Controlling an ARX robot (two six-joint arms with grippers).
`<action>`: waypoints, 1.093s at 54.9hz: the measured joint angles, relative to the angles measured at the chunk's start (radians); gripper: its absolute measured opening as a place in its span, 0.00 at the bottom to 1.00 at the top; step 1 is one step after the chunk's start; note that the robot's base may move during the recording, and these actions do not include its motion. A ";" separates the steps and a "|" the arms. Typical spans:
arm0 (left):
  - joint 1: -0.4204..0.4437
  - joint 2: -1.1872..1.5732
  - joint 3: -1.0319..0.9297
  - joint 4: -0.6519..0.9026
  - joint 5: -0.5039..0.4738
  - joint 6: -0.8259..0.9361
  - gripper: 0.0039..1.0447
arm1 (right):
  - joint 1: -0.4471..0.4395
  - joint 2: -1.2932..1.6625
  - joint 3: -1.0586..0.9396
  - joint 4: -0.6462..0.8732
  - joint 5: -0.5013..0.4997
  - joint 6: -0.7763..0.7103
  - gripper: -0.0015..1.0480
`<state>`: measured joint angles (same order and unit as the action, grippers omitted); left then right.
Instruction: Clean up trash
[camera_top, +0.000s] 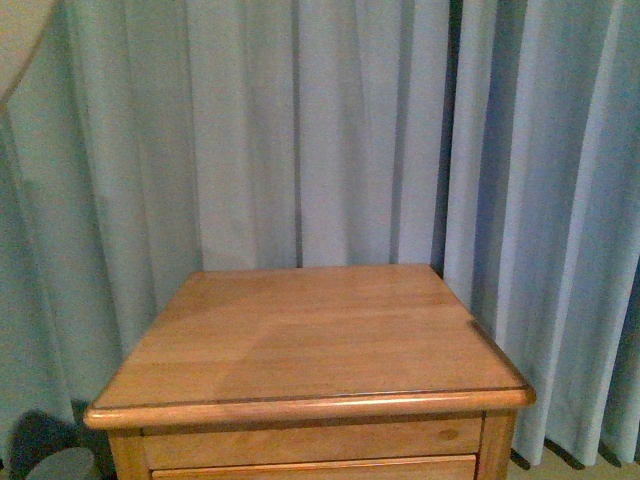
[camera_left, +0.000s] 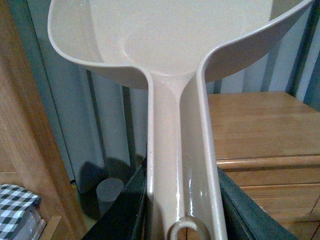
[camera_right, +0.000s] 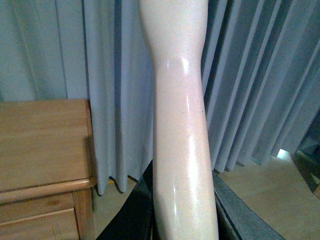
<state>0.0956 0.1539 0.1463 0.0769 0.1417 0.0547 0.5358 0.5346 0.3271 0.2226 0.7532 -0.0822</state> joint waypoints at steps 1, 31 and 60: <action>0.000 0.000 0.000 0.000 0.000 0.000 0.26 | 0.002 -0.001 -0.003 0.000 0.001 0.003 0.19; 0.000 0.000 0.000 0.000 0.000 0.000 0.26 | 0.030 -0.025 -0.061 -0.002 0.023 0.050 0.19; 0.000 -0.002 -0.002 0.000 -0.003 0.000 0.26 | 0.033 -0.031 -0.061 -0.002 0.027 0.060 0.19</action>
<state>0.0956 0.1520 0.1448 0.0772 0.1383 0.0544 0.5686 0.5034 0.2657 0.2203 0.7799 -0.0223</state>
